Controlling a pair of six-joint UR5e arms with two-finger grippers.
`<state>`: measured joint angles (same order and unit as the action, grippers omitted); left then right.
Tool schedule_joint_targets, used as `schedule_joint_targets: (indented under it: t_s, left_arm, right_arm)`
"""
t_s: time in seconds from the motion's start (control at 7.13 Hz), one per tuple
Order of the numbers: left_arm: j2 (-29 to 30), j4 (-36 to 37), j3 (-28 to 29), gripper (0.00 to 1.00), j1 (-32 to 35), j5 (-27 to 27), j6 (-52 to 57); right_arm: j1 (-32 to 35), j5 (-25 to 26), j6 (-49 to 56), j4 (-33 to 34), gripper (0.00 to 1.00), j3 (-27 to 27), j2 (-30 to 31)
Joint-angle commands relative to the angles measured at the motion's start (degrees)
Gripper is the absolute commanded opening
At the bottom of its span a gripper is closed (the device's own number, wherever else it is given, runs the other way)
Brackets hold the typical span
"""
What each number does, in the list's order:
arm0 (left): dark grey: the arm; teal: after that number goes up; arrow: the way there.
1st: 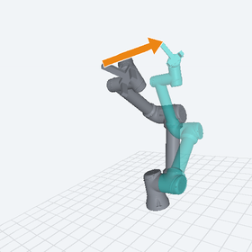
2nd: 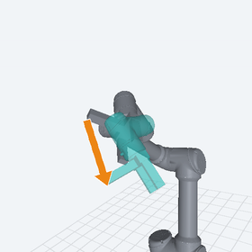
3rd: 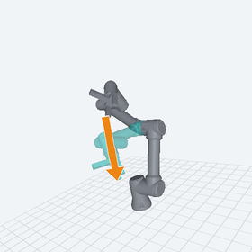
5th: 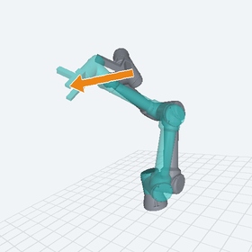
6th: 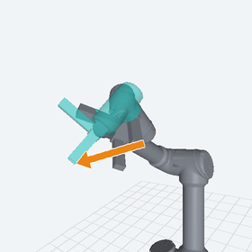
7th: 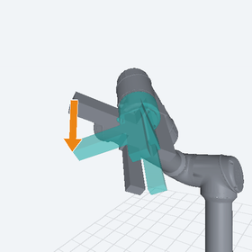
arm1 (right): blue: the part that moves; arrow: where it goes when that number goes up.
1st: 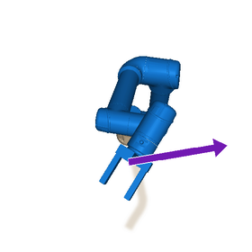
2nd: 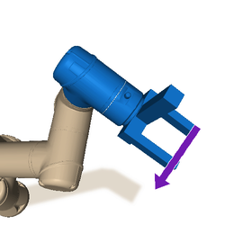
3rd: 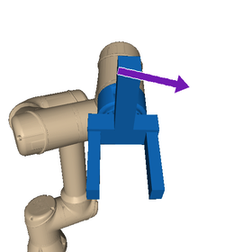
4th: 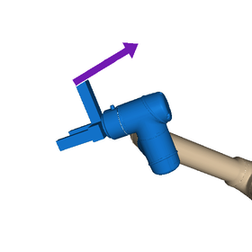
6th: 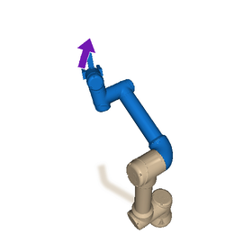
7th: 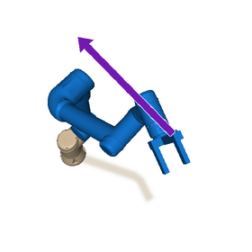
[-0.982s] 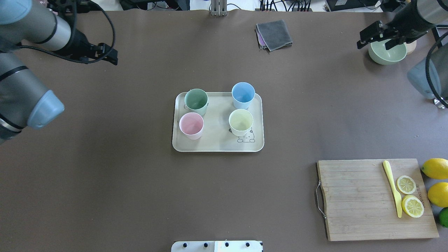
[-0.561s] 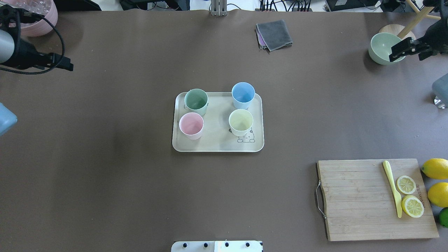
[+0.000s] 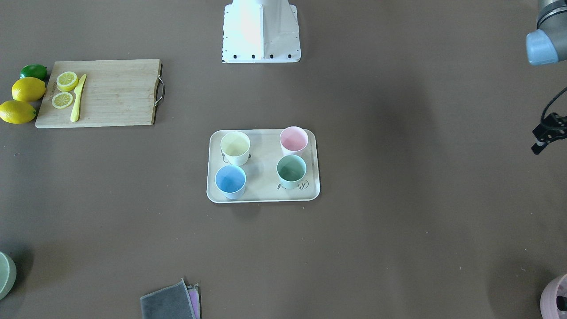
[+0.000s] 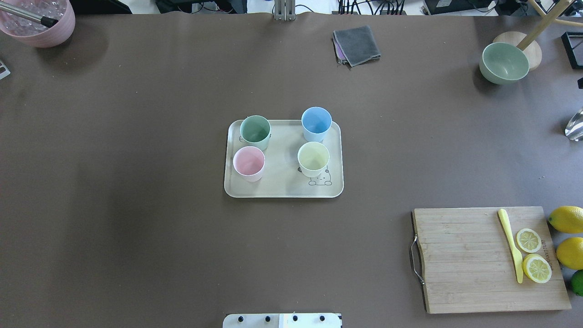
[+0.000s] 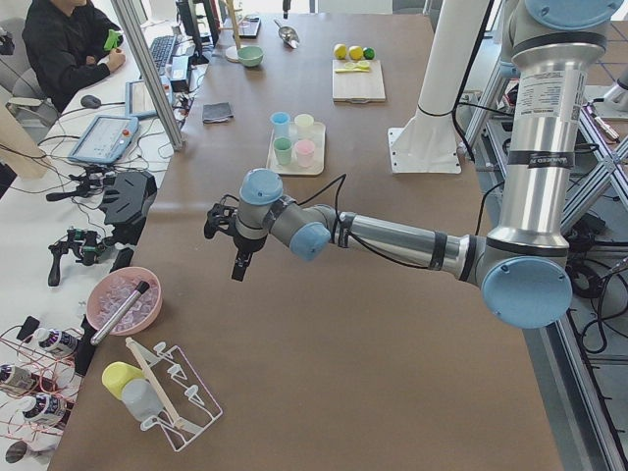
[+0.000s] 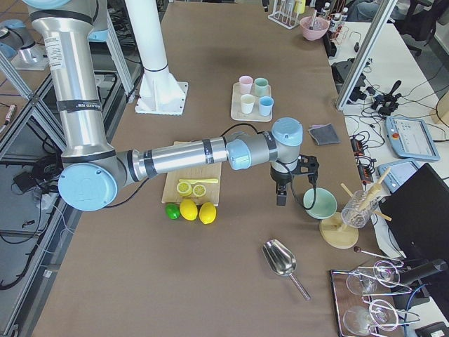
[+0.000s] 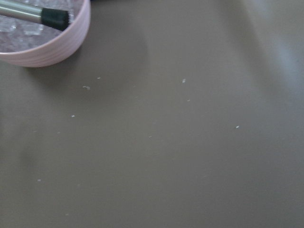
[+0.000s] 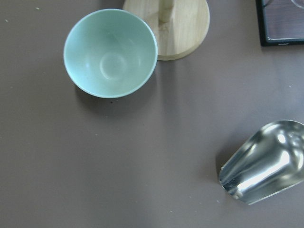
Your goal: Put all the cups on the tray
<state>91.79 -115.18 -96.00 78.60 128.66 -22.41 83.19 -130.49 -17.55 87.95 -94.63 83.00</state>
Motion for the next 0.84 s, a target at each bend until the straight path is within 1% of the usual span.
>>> schedule_joint_targets:
  t_s: [0.0,0.14,0.42,0.7]
  left_arm:
    - [-4.32,0.57,0.73,0.98,4.72,2.83,5.19]
    - [-6.34,0.22,-0.06,0.98,4.81,2.92,5.19]
    - [-7.85,0.48,-0.58,0.98,5.86,2.83,5.19]
    - [-9.60,0.74,-2.51,0.98,8.41,2.83,5.19]
  right_arm:
    - [6.26,-0.20,16.17,4.07,1.00,0.15,4.78]
    - [7.42,-0.29,17.19,3.72,1.00,-0.37,7.07]
    - [7.43,0.06,16.85,3.54,1.00,-0.55,9.89]
    - [7.43,0.06,16.58,3.45,1.00,-0.11,10.08]
